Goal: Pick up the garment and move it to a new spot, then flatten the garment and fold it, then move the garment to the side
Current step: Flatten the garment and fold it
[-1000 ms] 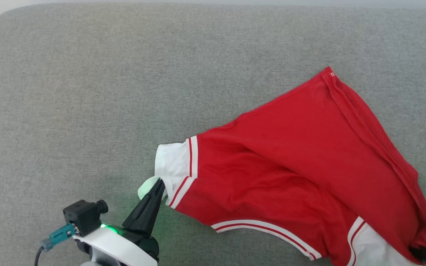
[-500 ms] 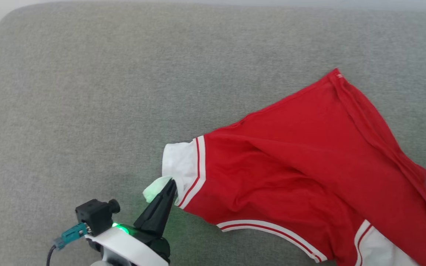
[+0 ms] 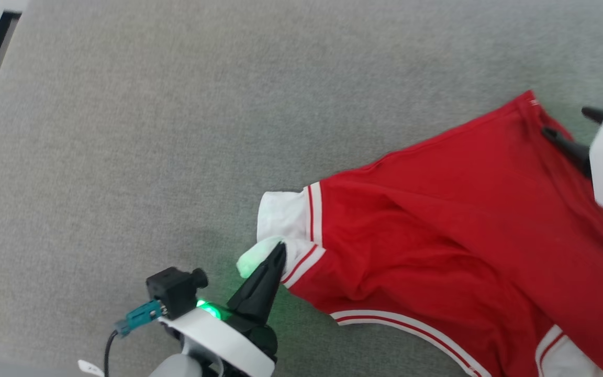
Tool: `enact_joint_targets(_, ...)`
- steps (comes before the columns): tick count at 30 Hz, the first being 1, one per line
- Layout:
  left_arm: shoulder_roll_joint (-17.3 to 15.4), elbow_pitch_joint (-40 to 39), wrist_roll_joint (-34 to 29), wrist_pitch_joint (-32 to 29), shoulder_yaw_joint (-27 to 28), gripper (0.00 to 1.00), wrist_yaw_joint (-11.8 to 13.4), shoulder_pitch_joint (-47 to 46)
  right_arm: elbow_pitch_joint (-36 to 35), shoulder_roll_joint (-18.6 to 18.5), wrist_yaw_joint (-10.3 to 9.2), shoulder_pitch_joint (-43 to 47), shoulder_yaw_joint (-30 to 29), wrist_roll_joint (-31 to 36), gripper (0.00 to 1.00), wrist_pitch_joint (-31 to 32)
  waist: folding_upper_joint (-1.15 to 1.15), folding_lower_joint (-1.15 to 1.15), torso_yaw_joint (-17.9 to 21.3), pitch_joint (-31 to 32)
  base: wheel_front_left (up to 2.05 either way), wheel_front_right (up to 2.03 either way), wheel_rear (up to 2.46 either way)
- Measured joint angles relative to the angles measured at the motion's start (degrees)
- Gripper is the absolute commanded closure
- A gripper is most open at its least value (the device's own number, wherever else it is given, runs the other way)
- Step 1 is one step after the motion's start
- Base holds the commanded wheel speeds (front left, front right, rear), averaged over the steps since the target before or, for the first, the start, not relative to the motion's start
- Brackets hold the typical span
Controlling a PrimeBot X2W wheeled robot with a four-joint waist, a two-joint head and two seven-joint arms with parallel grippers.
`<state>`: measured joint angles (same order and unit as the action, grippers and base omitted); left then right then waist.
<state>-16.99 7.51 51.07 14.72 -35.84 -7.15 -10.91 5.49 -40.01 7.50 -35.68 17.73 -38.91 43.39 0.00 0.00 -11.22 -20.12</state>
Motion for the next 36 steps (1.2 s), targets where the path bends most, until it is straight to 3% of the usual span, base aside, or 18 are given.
enact_joint_targets(8, 1.5, 1.3, 0.2, 0.2, -2.8, 1.0, -0.2, -3.5, 15.0, -1.3, 0.0, -11.8, 12.1, 2.5, 0.0, 0.9, 0.0, 0.0, -2.6, -4.2, 0.0, 0.0, 0.0)
enact_joint_targets(9, 1.5, 1.5, 0.5, 0.2, -3.2, 1.0, -0.2, -3.9, 15.9, -1.5, -0.01, -12.3, 13.4, 1.5, 0.07, 1.4, 0.0, 0.0, -3.0, -4.6, 0.0, 0.0, 0.0)
enact_joint_targets(10, 1.5, 1.6, 0.9, 0.2, -3.4, 1.0, -0.2, -4.2, 16.8, -1.8, -0.01, -13.1, 14.1, 0.1, 0.57, 2.2, 0.0, 0.0, -3.3, -4.9, 0.0, 0.0, 0.0)
enact_joint_targets(11, 1.4, 1.8, 1.2, 0.3, -3.5, 1.0, -0.2, -4.4, 17.8, -2.1, -0.01, -14.1, 15.7, -2.5, 1.0, 2.6, 0.0, 0.0, -3.8, -5.2, 0.0, 0.0, 0.0)
enact_joint_targets(18, 0.0, 3.6, 2.4, 0.3, -4.1, 1.0, -0.2, -5.1, 21.3, -1.3, 0.0, -15.9, 20.1, -6.9, 1.0, -2.0, 0.0, 0.0, -3.3, -3.6, 0.0, 0.0, 0.0)
enact_joint_targets(24, -2.8, 5.8, 2.9, 0.3, -5.6, 1.0, -0.2, -10.8, 25.7, 0.9, 0.0, -19.5, 20.3, -7.1, 1.0, -12.6, 0.0, 0.0, -1.9, -1.1, 0.0, 0.0, 0.0)
enact_joint_targets(29, -4.3, 9.9, 5.8, -0.2, -1.9, 1.0, -0.3, -21.4, 32.4, 2.8, 0.0, -25.2, 16.4, -6.5, 1.0, -22.5, 0.0, 0.0, -0.1, 0.5, 0.0, 0.0, 0.0)
enact_joint_targets(36, -3.0, 21.5, 10.4, -3.4, 5.3, 1.0, -0.3, -44.8, 43.9, 7.2, 0.01, -39.0, 9.7, -1.7, 1.0, -34.4, 0.0, 0.0, 3.3, 0.0, 0.0, 0.0, 0.0)
